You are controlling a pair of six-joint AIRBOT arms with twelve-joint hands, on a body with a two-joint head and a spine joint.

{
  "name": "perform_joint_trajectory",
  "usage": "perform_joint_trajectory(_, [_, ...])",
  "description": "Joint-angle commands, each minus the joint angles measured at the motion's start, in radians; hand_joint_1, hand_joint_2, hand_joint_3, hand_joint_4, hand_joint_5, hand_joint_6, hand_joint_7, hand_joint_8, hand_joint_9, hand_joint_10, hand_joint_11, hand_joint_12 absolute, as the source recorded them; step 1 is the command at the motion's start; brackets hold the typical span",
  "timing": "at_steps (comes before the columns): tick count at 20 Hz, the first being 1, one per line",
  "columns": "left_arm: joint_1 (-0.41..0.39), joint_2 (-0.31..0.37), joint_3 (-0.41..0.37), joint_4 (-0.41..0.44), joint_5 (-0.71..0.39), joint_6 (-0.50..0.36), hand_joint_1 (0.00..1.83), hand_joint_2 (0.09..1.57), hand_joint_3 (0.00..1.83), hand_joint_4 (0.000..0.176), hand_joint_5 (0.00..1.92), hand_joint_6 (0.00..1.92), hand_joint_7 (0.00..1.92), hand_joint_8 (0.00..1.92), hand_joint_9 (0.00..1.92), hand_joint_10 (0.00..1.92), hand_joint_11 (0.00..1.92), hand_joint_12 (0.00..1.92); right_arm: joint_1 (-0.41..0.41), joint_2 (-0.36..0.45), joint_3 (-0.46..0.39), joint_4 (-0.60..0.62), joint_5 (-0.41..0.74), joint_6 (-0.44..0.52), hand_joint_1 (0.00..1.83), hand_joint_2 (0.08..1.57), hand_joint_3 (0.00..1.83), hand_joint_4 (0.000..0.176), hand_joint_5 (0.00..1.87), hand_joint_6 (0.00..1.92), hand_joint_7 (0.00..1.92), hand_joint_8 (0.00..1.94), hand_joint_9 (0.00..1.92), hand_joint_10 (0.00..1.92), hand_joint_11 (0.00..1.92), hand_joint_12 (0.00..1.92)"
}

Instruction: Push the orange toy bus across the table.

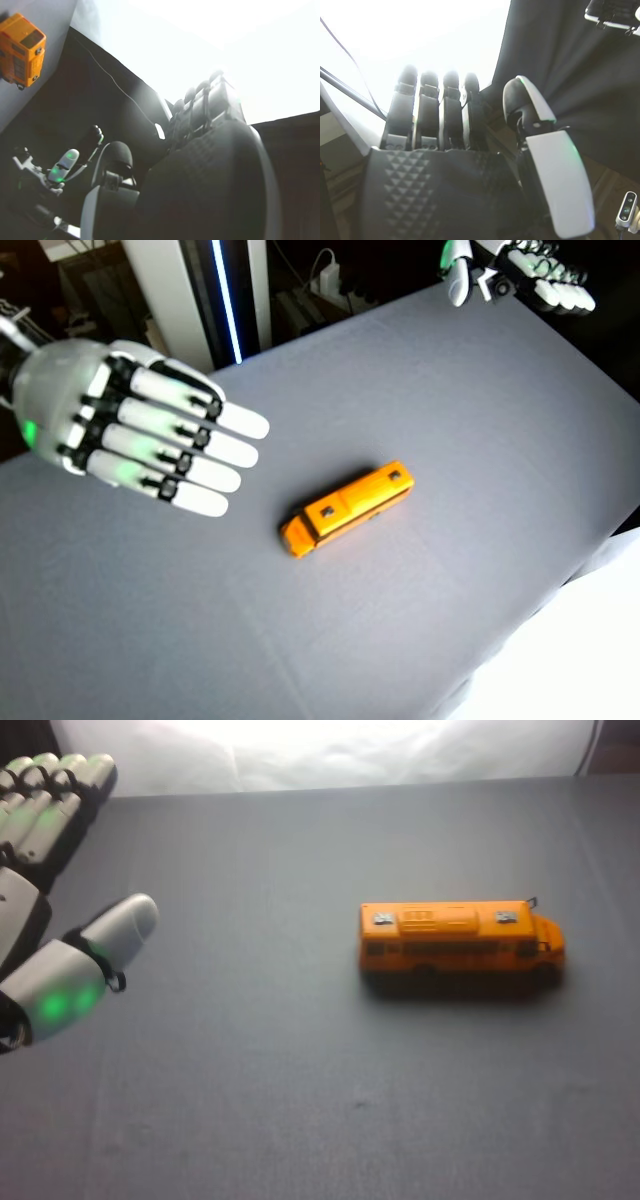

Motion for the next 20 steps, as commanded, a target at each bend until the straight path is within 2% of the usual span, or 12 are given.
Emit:
perform_joint_trajectory(1, [-0.01,0.0,-0.007,0.051,-0.156,-0.004,0.0,1.45,0.01,0.0,0.02,0.0,0.0,0.0,0.0,0.0,0.0,0.0,0.005,0.004,-0.003,0.01,0.153,-0.003,0.73,1.43,0.0,0.0,0.37,0.0,0.33,0.0,0.27,0.0,0.24,0.07])
perform_joint_trajectory(3, [-0.006,0.004,-0.013,0.069,-0.19,-0.004,0.0,1.45,0.0,0.0,0.09,0.01,0.07,0.01,0.04,0.0,0.03,0.01,0.004,0.013,-0.011,0.002,0.155,-0.009,0.83,1.45,0.0,0.0,0.33,0.0,0.28,0.0,0.22,0.0,0.21,0.04])
perform_joint_trajectory(6, [-0.005,0.005,-0.013,0.082,-0.197,-0.011,0.07,1.43,0.0,0.0,0.08,0.0,0.16,0.01,0.12,0.01,0.03,0.02,0.004,0.015,-0.011,-0.01,0.155,-0.015,0.8,1.44,0.0,0.0,0.29,0.0,0.25,0.0,0.2,0.0,0.18,0.03])
perform_joint_trajectory(9, [-0.005,0.003,-0.006,0.094,-0.199,-0.049,0.0,1.44,0.0,0.0,0.2,0.01,0.28,0.01,0.25,0.02,0.1,0.04,0.005,0.016,-0.011,-0.021,0.155,-0.015,0.78,1.42,0.0,0.0,0.25,0.0,0.23,0.0,0.19,0.0,0.17,0.02])
perform_joint_trajectory(10, [-0.006,0.004,-0.004,0.1,-0.199,-0.053,0.0,1.44,0.0,0.0,0.15,0.0,0.3,0.01,0.31,0.01,0.18,0.08,0.006,0.017,-0.01,-0.023,0.155,-0.016,0.79,1.43,0.0,0.0,0.23,0.0,0.22,0.0,0.19,0.0,0.17,0.02])
perform_joint_trajectory(11, [-0.011,0.007,-0.003,0.112,-0.2,-0.055,0.0,1.45,0.0,0.0,0.14,0.0,0.27,0.0,0.27,0.0,0.16,0.07,0.01,0.019,-0.01,-0.026,0.155,-0.017,0.81,1.44,0.0,0.0,0.24,0.0,0.23,0.0,0.2,0.0,0.18,0.02])
perform_joint_trajectory(14, [-0.084,0.02,0.001,0.177,-0.2,-0.024,0.0,1.44,0.0,0.0,0.01,0.0,0.09,0.0,0.11,0.0,0.03,0.01,0.037,0.03,-0.011,-0.062,0.156,-0.02,1.0,1.34,0.0,0.0,0.31,0.01,0.3,0.01,0.27,0.01,0.23,0.03])
perform_joint_trajectory(16, [-0.138,0.026,0.0,0.212,-0.2,0.011,0.02,1.45,0.0,0.0,0.17,0.01,0.19,0.01,0.21,0.01,0.14,0.05,0.072,0.039,-0.019,-0.096,0.156,-0.039,1.07,1.32,0.0,0.016,0.24,0.0,0.25,0.0,0.2,0.0,0.21,0.01])
perform_joint_trajectory(17, [-0.166,0.026,0.0,0.225,-0.2,0.032,0.14,1.38,0.0,0.0,0.17,0.0,0.16,0.0,0.18,0.0,0.17,0.07,0.093,0.044,-0.026,-0.123,0.156,-0.054,1.2,1.26,0.0,0.0,0.32,0.01,0.29,0.0,0.27,0.01,0.26,0.02])
perform_joint_trajectory(18, [-0.18,0.027,-0.001,0.222,-0.2,0.058,0.05,1.39,0.0,0.012,0.09,0.0,0.09,0.0,0.11,0.0,0.11,0.05,0.114,0.045,-0.031,-0.15,0.156,-0.068,1.34,1.24,0.0,0.0,0.31,0.0,0.28,0.0,0.3,0.01,0.27,0.02])
perform_joint_trajectory(19, [-0.181,0.03,-0.001,0.214,-0.2,0.059,0.01,1.41,0.01,0.016,0.07,0.0,0.08,0.0,0.09,0.0,0.07,0.03,0.125,0.046,-0.033,-0.162,0.156,-0.072,1.35,1.21,0.0,0.0,0.3,0.0,0.28,0.0,0.34,0.01,0.33,0.03])
perform_joint_trajectory(20, [-0.181,0.035,-0.003,0.208,-0.2,0.059,0.39,1.26,0.0,0.054,0.24,0.06,0.19,0.04,0.15,0.02,0.09,0.05,0.136,0.049,-0.034,-0.175,0.156,-0.074,1.28,1.26,0.02,0.0,0.26,0.0,0.27,0.0,0.35,0.01,0.32,0.02])
